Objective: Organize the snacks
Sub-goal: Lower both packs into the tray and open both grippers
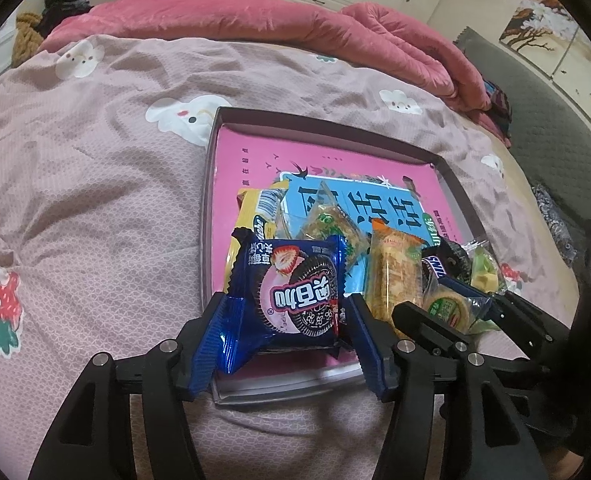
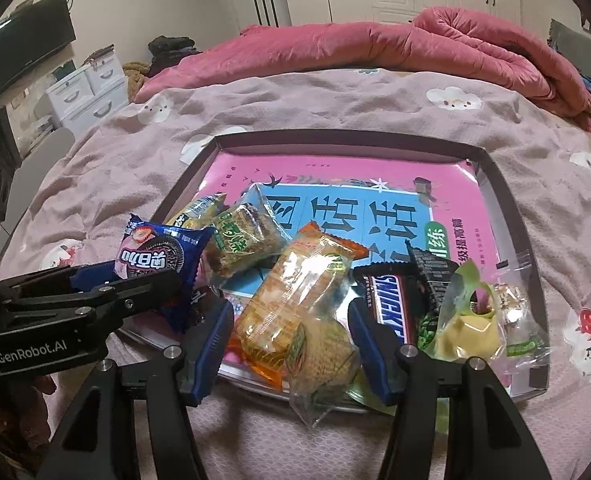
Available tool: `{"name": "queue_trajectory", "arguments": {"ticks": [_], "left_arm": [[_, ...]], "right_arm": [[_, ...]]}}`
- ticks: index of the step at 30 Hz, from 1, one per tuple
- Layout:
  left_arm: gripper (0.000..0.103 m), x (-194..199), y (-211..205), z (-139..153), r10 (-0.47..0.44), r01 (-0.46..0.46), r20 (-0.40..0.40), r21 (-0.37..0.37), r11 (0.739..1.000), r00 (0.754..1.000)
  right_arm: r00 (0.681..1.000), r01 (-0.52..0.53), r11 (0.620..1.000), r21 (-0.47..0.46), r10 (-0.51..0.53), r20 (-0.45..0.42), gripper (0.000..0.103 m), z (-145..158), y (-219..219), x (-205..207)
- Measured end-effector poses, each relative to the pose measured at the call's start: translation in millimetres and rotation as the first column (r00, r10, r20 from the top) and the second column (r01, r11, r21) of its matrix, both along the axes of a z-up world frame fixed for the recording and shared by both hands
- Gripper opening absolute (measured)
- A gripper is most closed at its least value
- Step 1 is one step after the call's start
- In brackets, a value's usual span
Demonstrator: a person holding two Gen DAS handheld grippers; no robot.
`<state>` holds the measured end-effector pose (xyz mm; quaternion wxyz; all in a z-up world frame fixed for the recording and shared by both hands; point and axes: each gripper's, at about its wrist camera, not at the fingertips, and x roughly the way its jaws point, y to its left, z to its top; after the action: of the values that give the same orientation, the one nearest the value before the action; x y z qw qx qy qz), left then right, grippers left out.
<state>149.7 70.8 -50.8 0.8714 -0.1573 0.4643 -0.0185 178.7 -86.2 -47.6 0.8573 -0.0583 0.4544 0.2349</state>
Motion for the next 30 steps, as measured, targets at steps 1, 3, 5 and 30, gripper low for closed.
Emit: {"name": "queue_trajectory", "arguments": {"ticks": [1, 3, 5, 30], "left_arm": [[0.063, -0.3, 0.1, 0.1, -0.001, 0.001, 0.000, 0.000, 1.000, 1.000], [0.063, -0.2, -0.1, 0.4, 0.000, 0.000, -0.001, 0.001, 1.000, 1.000], [0.064, -0.4, -0.2, 0.4, -0.001, 0.001, -0.001, -0.002, 1.000, 1.000], [0.066, -5.7, -7.1, 13.2, -0.008, 0.008, -0.001, 0.036, 0.999, 1.000]], "right_arm": [[1.000, -0.001, 1.000, -0.003, 0.001, 0.002, 0.059, 0.3, 0.2, -0.2], [1.000, -0.001, 1.000, -0.013, 0.001, 0.009, 0.059, 0.6, 0.9, -0.4], [1.000, -0.002, 1.000, -0.017, 0.002, 0.006, 0.061, -0.1, 1.0, -1.0], [0.997, -0.003, 0.996, -0.086, 0.009, 0.072, 0.069, 8.2, 1.1, -9.7]]}}
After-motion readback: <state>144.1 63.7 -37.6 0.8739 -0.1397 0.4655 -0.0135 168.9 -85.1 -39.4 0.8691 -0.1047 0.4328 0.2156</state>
